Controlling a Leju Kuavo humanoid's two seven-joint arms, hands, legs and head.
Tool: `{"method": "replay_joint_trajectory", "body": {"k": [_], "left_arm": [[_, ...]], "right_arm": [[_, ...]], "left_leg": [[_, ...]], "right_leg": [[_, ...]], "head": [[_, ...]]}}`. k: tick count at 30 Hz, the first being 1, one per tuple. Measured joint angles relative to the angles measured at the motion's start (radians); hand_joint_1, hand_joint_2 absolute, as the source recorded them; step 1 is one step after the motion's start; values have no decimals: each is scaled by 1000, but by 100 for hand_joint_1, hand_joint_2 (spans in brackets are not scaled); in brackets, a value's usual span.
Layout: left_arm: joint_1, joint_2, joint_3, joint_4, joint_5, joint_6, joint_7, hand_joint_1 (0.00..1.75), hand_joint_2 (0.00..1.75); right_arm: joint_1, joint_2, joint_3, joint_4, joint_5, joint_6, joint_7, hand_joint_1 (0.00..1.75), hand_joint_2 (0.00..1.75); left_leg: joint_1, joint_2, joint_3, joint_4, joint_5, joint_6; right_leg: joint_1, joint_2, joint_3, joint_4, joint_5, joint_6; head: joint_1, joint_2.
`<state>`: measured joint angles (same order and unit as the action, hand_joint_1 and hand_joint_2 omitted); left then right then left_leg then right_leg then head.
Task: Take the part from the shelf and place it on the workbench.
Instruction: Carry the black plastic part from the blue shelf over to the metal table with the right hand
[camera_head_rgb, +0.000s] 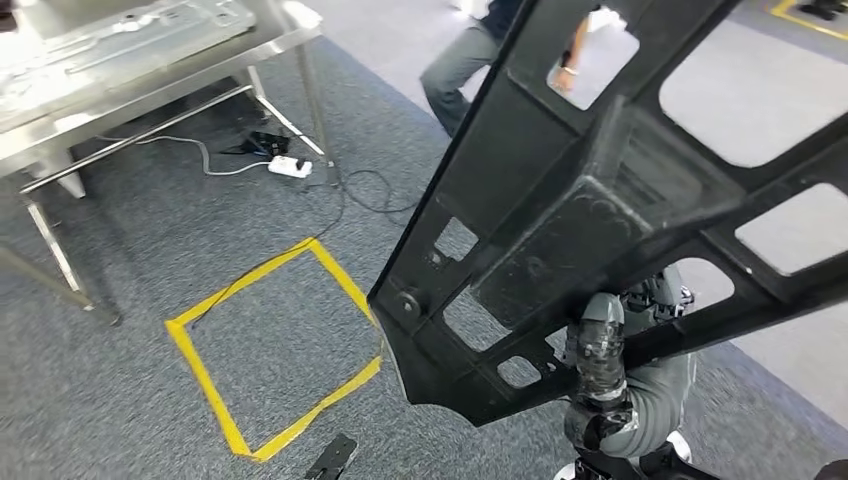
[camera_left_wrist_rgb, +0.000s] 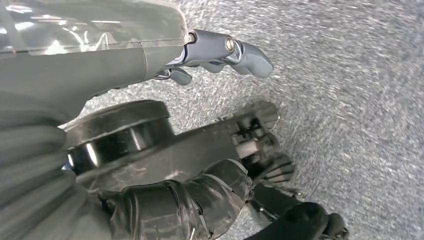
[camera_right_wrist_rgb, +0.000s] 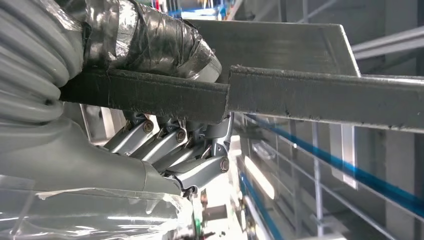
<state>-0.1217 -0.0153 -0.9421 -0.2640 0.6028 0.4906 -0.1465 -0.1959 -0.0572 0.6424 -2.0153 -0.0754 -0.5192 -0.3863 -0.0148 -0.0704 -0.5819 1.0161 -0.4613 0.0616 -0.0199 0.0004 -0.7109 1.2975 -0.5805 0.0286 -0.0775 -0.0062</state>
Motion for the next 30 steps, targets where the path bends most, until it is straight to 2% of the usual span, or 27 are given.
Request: {"method": "replay_joint_trajectory", "body": {"k": [1, 3, 4, 5, 7, 8, 9, 11, 12, 13, 14, 15, 16, 17, 18, 19, 20, 22, 23, 24, 25, 26, 27, 28, 29, 30], "left_arm": [[1, 0, 0, 0, 0, 0, 0, 0, 175], [0, 0, 0, 0, 0, 0, 0, 0, 175], [-1, 0, 0, 0, 0, 0, 0, 0, 175], [-2, 0, 0, 0, 0, 0, 0, 0, 175], [0, 1, -1, 1, 0, 0, 0, 0, 175], [2, 1, -1, 1, 0, 0, 0, 0, 175], [3, 1, -1, 1, 0, 0, 0, 0, 175], [1, 0, -1, 1, 0, 0, 0, 0, 175], [-1, 0, -1, 1, 0, 0, 0, 0, 175], [-2, 0, -1, 1, 0, 0, 0, 0, 175], [-1, 0, -1, 1, 0, 0, 0, 0, 175], [1, 0, -1, 1, 0, 0, 0, 0, 175], [3, 0, -1, 1, 0, 0, 0, 0, 175], [3, 0, -1, 1, 0, 0, 0, 0, 175], [2, 0, -1, 1, 0, 0, 0, 0, 175], [0, 0, -1, 1, 0, 0, 0, 0, 175], [-1, 0, -1, 1, 0, 0, 0, 0, 175], [0, 0, -1, 1, 0, 0, 0, 0, 175], [2, 1, -1, 2, 0, 0, 0, 0, 175], [3, 1, -1, 2, 0, 0, 0, 0, 175], [2, 1, -1, 2, 0, 0, 0, 0, 175], [0, 0, -1, 2, 0, 0, 0, 0, 175], [-3, 0, -1, 3, 0, 0, 0, 0, 175], [-4, 0, -1, 3, 0, 0, 0, 0, 175], [-4, 0, -1, 3, 0, 0, 0, 0, 175], [-3, 0, -1, 3, 0, 0, 0, 0, 175]], "right_arm": [[0, 0, 0, 0, 0, 0, 0, 175, 175], [0, 0, 0, 0, 0, 0, 0, 175, 175], [0, 0, 0, 1, 0, 0, 0, 175, 175], [0, 0, 0, 1, 0, 0, 0, 175, 175], [-2, 1, 0, 1, 0, 0, 0, 175, 175], [-3, 1, 0, 1, 0, 0, 0, 175, 175], [-4, 2, 0, 1, 0, 0, 0, 175, 175], [-4, 2, 0, 1, 0, 1, -1, 175, 175], [-4, 2, 0, 1, 0, 1, -1, 175, 175], [-4, 2, 0, 1, 0, 2, -1, 175, 175], [-3, 2, 0, 1, 0, 2, -1, 175, 175], [-3, 2, 0, 1, 0, 2, 0, 175, 175], [-3, 2, 0, 1, 0, 2, 0, 175, 175], [-4, 2, 0, 1, 0, 2, 0, 175, 175], [-4, 2, 0, 1, 0, 2, -1, 175, 175], [-4, 3, 0, 1, 0, 2, -1, 175, 175], [-5, 2, 0, 1, 0, 2, -1, 175, 175], [-5, 3, 0, 1, 0, 2, -1, 175, 175], [-6, 3, 0, 1, 0, 2, 0, 175, 175], [-7, 4, 0, 0, 0, 2, 0, 175, 175], [-7, 4, 0, 0, 0, 3, -1, 175, 175], [-7, 4, 0, 0, 0, 3, -1, 175, 175], [-5, 4, 0, 0, 0, 3, -1, 175, 175], [-4, 4, 0, 1, 0, 3, -1, 175, 175], [-2, 4, 0, 1, 0, 3, 0, 175, 175], [-1, 3, 0, 2, 0, 3, 0, 175, 175]], "left_leg": [[2, -15, 1, 6, -5, -3], [5, -43, -3, 21, -16, -12], [7, -54, -8, 27, -19, -17], [9, -65, -13, 28, -20, -23], [12, -82, -19, 25, -19, -33], [10, -69, -21, 28, -21, -38], [8, -42, -30, 46, -31, -43], [8, 29, -80, 143, -73, -53], [11, 48, -119, 209, -98, -58], [13, 57, -153, 265, -112, -61], [15, 60, -173, 291, -110, -62], [16, 63, -172, 279, -89, -61], [16, 68, -151, 228, -52, -59], [13, 84, -118, 157, -16, -53], [6, 105, -85, 91, 8, -47], [0, 122, -62, 45, 20, -40], [-7, 133, -51, 22, 19, -35], [-12, 120, -47, 15, 16, -27], [-10, 109, -41, 7, 19, -24], [-7, 98, -34, -1, 21, -19], [-2, 87, -27, -8, 23, -14], [2, 76, -22, -12, 25, -10], [3, 64, -21, -13, 25, -6], [4, 52, -21, -13, 24, -4], [5, 39, -20, -12, 23, -3], [6, 25, -20, -9, 21, -5]], "right_leg": [[-1, 8, 21, -59, 44, 0], [-7, 50, 72, -181, 101, -1], [-8, 69, 88, -217, 110, -2], [-8, 79, 94, -228, 106, -5], [-5, 62, 100, -237, 107, -15], [-5, 50, 105, -242, 107, -21], [-6, 36, 111, -247, 106, -27], [-4, 6, 123, -254, 102, -38], [-1, -11, 126, -254, 98, -42], [1, -27, 129, -254, 95, -44], [2, -42, 132, -254, 91, -45], [3, -55, 137, -254, 87, -45], [4, -67, 143, -254, 83, -44], [5, -79, 150, -255, 78, -43], [7, -90, 156, -255, 73, -40], [8, -99, 160, -256, 69, -36], [10, -108, 163, -257, 66, -32], [11, -126, 170, -262, 62, -22], [10, -123, 173, -260, 57, -17], [8, -106, 171, -248, 47, -13], [7, -79, 158, -216, 29, -9], [4, -45, 132, -162, 4, -7], [4, -22, 95, -96, -24, -7], [3, -10, 57, -32, -43, -5], [2, -6, 29, 7, -46, -4], [0, -5, 18, 8, -29, -2]], "head": [[0, 0], [0, 0], [0, 0], [0, 0], [0, 0], [-1, 0], [-5, 0], [-12, 0], [-14, 0], [-14, 0], [-14, 0], [-14, 0], [-14, 0], [-14, 0], [-14, 0], [-14, 0], [-13, 0], [-13, 0], [-13, 0], [-13, 0], [-12, 0], [-9, 0], [-7, 0], [-4, 0], [-3, 0], [-3, 0]]}}
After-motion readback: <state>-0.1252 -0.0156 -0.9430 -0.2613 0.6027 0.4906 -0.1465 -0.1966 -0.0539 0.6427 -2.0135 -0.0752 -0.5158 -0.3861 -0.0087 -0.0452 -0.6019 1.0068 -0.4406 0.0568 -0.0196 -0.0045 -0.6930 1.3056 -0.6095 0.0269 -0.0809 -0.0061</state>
